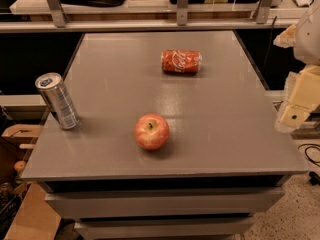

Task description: Move coke can near apple

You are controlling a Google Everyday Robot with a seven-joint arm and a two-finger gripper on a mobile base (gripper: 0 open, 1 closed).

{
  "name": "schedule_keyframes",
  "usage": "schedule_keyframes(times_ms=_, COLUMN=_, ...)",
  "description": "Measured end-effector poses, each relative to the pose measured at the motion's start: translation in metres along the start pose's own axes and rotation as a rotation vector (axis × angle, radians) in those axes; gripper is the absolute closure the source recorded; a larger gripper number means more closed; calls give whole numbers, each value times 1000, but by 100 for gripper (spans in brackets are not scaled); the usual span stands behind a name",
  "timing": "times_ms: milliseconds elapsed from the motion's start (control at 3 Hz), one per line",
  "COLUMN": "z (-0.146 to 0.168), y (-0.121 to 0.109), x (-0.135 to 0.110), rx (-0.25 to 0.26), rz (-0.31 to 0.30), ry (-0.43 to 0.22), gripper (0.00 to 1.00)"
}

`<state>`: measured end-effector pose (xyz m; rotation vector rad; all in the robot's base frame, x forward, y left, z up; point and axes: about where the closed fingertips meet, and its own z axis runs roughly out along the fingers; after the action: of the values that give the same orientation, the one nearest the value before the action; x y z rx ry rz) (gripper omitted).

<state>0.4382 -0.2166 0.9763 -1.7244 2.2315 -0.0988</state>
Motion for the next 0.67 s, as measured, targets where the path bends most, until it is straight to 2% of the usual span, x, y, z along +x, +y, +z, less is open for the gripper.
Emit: schedule_keyframes(times_ms=667, z=-2, y=-3, x=0, rx=12, rz=3, ry=-16, gripper=0)
